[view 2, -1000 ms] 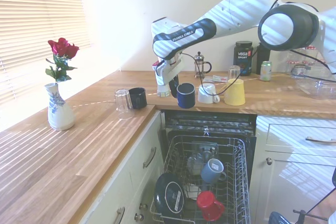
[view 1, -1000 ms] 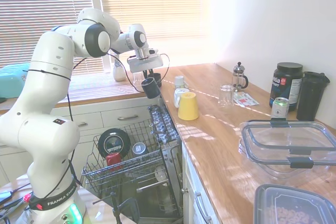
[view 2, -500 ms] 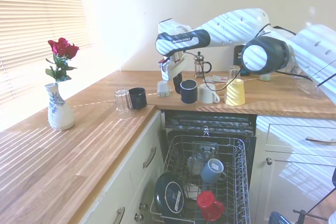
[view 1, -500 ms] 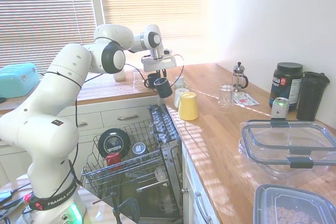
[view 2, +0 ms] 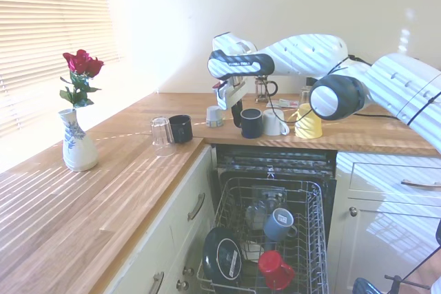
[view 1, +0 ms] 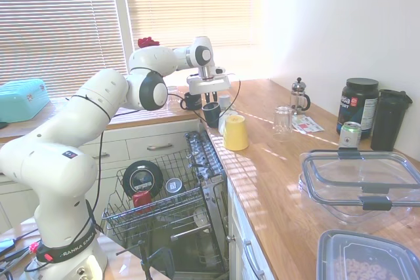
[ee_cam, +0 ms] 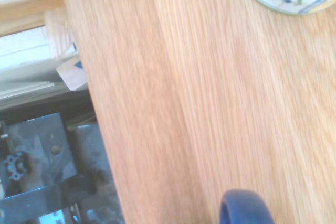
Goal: Unload the mug from the dish rack
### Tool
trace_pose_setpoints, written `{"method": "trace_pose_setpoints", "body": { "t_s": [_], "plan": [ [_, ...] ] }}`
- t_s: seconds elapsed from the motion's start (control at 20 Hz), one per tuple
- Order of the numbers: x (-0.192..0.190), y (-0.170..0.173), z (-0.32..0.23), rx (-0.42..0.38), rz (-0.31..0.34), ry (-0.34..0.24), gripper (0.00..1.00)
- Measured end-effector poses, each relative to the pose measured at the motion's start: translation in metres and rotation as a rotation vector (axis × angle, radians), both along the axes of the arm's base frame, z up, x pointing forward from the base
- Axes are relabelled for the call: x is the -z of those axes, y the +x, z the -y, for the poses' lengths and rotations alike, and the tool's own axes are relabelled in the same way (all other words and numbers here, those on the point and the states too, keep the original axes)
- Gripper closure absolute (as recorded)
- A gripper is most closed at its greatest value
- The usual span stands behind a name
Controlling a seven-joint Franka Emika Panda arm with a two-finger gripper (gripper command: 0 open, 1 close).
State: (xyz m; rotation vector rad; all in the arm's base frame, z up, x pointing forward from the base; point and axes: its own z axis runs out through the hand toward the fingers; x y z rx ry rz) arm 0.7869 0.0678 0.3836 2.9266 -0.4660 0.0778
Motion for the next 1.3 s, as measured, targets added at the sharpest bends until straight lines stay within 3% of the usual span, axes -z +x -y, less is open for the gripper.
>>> {"method": "trace_pose_setpoints", "body": {
  "t_s": [0.25,0.8,1.3],
  "plan": [
    [0.006,0.004,0.002,0.066,0.028,0.001,0.0],
    [0.0,0.009,0.007,0.111,0.083,0.007,0.0],
    [-0.079,0.006,0.01,0.119,0.226,0.033,0.0]
  ]
}}
